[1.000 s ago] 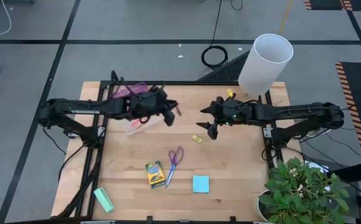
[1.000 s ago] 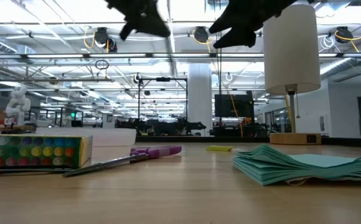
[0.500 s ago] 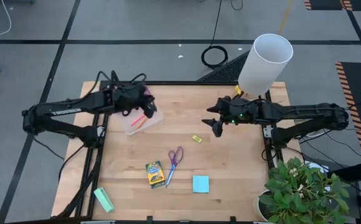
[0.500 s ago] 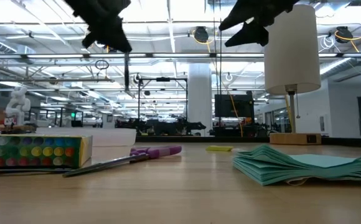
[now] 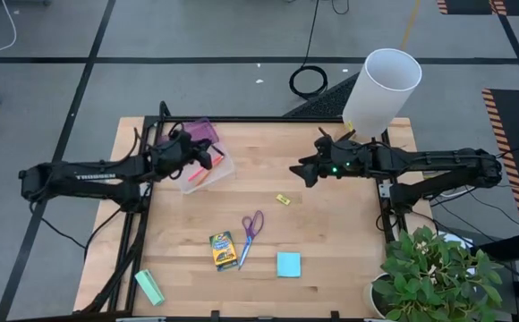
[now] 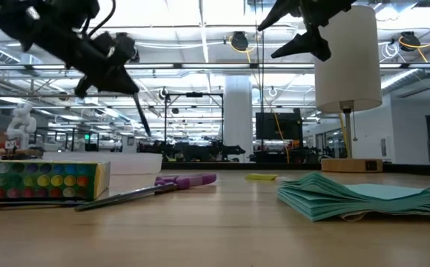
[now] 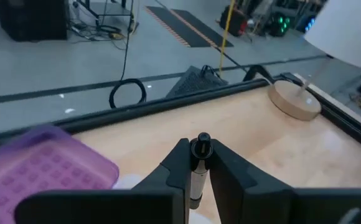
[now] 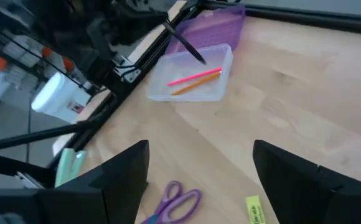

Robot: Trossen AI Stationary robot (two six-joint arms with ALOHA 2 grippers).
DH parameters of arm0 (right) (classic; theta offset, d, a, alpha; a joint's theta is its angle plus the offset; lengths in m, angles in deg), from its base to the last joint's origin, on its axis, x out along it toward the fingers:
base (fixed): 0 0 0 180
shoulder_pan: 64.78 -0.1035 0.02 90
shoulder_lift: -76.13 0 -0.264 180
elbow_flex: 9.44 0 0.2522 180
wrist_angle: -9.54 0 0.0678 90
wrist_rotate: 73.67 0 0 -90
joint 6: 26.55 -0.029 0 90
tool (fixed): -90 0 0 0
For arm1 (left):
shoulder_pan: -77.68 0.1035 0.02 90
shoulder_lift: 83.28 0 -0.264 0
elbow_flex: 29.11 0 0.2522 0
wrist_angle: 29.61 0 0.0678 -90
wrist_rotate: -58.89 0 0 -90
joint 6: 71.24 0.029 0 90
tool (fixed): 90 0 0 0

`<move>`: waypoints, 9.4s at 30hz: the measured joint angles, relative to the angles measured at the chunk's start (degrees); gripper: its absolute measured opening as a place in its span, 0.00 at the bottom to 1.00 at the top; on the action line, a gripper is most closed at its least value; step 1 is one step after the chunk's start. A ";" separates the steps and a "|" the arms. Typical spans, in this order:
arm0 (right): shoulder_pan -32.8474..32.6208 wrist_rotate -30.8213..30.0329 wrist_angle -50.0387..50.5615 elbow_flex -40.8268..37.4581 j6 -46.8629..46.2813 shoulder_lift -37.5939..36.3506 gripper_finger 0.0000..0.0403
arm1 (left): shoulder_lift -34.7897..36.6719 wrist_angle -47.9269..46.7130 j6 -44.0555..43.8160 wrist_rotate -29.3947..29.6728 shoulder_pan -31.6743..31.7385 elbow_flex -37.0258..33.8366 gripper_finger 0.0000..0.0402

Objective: Pack school essentials
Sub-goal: Put the black pen into the supply box, then put the purple scissors into the supply box

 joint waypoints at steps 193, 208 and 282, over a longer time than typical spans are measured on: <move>-5.48 24.17 -21.26 9.88 -20.40 49.01 0.26 | -46.15 14.99 -0.10 -30.09 -27.10 8.73 0.02; -3.90 24.82 -19.86 9.47 -19.94 48.37 0.05 | -43.38 14.42 -3.60 -35.42 -26.75 8.62 0.08; 2.97 -16.62 -12.06 9.38 -0.27 14.59 0.04 | -30.50 -12.78 19.81 -20.47 -7.07 45.06 0.07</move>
